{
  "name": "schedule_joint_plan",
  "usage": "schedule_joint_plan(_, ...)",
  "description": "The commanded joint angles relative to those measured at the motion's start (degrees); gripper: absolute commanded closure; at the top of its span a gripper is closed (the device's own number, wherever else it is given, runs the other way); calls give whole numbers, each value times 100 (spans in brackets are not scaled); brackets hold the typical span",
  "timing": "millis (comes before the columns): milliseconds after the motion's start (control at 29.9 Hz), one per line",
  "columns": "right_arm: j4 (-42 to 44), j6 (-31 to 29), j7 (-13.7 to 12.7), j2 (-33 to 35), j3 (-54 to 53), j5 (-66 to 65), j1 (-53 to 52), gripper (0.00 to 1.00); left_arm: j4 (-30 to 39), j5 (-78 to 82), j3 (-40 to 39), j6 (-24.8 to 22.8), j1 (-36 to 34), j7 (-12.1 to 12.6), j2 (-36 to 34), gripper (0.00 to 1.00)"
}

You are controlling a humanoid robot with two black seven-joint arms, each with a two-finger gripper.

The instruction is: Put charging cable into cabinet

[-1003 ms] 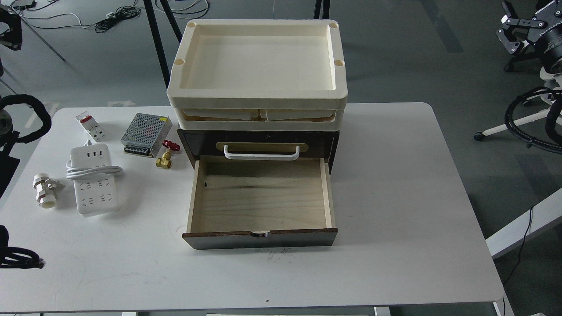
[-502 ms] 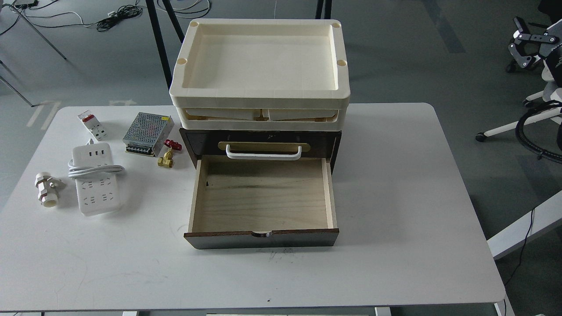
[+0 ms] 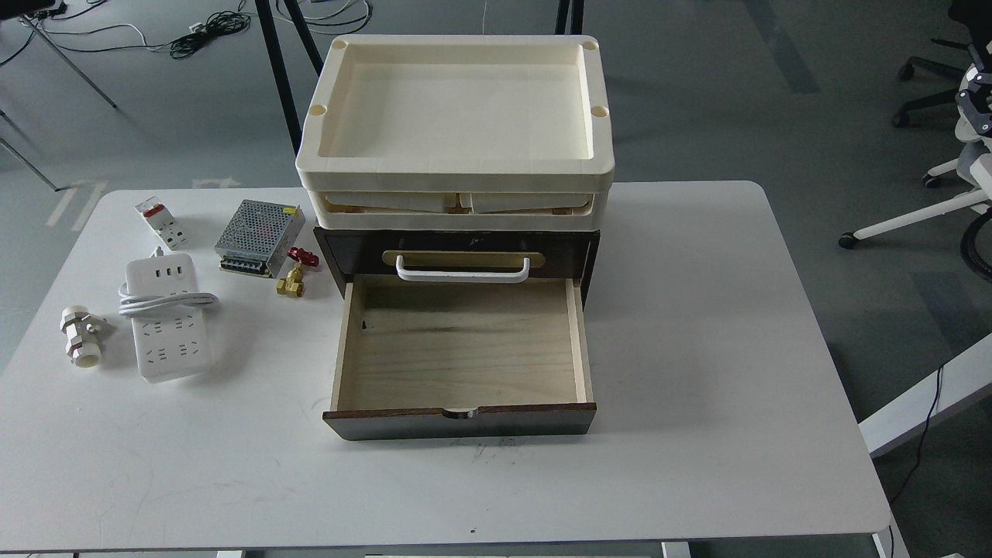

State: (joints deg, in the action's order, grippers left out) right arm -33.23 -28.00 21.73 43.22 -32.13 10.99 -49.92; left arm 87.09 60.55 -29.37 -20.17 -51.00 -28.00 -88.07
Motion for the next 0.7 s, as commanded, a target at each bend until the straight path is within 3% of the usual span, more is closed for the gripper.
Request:
schedule_joint_plan(0, 0, 0, 7, 11, -4, 9, 52, 1, 71, 1052, 895, 820, -6, 0, -157, 0)
schedule_joint_plan(67, -8, 0, 7, 11, -4, 17, 87, 1, 27, 1720, 1265, 1276, 11, 0, -61, 0)
schedule_joint_plan(234, -8, 0, 7, 2, -4, 17, 88, 0, -359, 2619, 2381, 3086, 20, 0, 746, 0)
schedule_joint_plan(301, -8, 0, 7, 11, -4, 17, 96, 1, -683, 2724, 2654, 3483, 29, 0, 958, 0)
schedule_joint_plan(669, -8, 0, 7, 19, -13, 26, 272, 1, -3065, 4421, 3200, 3415, 46, 0, 2847, 2)
